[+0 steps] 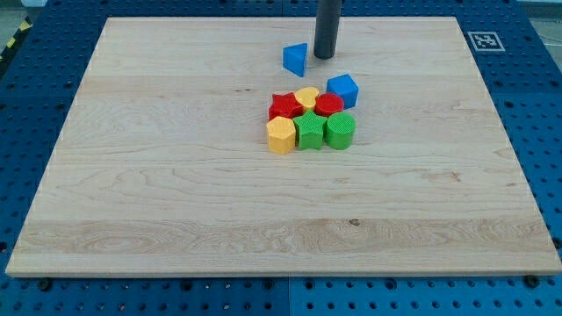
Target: Push the blue triangle above the red star
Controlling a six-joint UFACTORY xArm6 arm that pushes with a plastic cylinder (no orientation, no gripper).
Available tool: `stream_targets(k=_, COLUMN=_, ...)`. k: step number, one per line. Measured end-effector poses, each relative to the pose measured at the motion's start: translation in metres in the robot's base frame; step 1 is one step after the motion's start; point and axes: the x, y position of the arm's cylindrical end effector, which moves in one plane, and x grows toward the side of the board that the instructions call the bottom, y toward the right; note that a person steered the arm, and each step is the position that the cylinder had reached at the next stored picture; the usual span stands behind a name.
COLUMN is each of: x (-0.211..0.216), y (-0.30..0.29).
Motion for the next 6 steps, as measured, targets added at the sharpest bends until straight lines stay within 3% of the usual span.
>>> stream_targets(k=2, x=0.014, y=-0.058)
stream_targets(k=4, x=0.037, y=-0.059)
stream_targets(k=6, x=0.006, y=-0.059)
